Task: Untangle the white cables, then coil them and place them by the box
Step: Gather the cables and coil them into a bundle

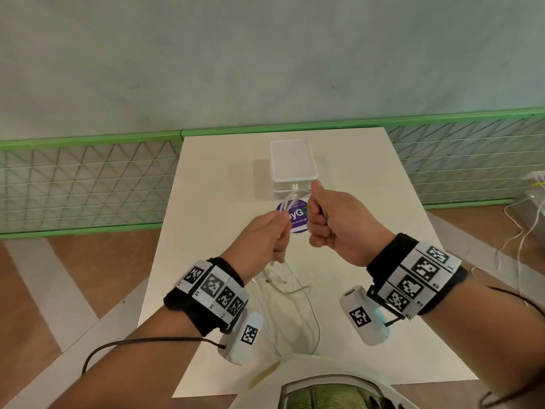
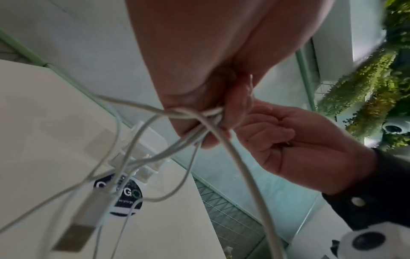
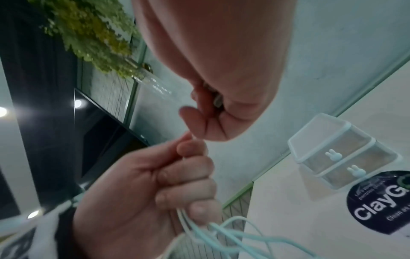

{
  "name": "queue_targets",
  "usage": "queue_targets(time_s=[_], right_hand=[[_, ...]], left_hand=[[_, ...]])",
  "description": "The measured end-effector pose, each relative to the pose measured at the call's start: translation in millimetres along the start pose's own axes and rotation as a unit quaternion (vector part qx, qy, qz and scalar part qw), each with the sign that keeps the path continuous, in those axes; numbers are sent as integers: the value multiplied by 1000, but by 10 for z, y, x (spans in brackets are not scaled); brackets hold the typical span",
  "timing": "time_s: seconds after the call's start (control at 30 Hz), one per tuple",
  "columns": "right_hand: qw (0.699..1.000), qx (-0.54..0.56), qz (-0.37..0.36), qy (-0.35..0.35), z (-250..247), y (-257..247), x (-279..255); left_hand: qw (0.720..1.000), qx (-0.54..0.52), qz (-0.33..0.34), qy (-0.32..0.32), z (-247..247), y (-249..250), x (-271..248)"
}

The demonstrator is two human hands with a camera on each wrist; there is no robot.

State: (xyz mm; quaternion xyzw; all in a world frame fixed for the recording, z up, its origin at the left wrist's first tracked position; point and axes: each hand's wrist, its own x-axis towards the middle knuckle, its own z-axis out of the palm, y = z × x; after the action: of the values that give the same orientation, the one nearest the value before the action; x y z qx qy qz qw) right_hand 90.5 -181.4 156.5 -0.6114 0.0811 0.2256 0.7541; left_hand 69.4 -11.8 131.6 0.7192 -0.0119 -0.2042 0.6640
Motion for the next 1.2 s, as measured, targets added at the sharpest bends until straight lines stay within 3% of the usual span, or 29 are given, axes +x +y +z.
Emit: queue_targets(time_s=[0.13,0.33,0.6,0.7,0.8,0.87,0.97,1.07,1.2], right_hand=[[1000,-10,1,-6,95,46,-34],[998,-10,31,-57,109,73,3],[991,-45,-77,99,139,122,127],[988,19,-82,128,44,73,146],[973,183,-79,113,-96,-129,190],[963,220,-89,130,-223,-349,207],[965,165,-118,166,-432,-576,174],[969,35,-140,202,-538,-576,156],[946,-166,-155,230,-706,-459,180]], left_hand=[[999,11,29,32,64,80,-15],[993,78,92,-4,99,74,-16],[973,206,94,-43,49,-58,57],[971,225,71,-46,-36,-166,119],[950,306,28,-53,-135,-351,108],[938,343,-5,-48,-238,-533,57],[948,316,-18,-19,-376,-706,-37],[965,263,-9,-7,-445,-657,-96],[980,194,-14,36,-606,-563,-136]])
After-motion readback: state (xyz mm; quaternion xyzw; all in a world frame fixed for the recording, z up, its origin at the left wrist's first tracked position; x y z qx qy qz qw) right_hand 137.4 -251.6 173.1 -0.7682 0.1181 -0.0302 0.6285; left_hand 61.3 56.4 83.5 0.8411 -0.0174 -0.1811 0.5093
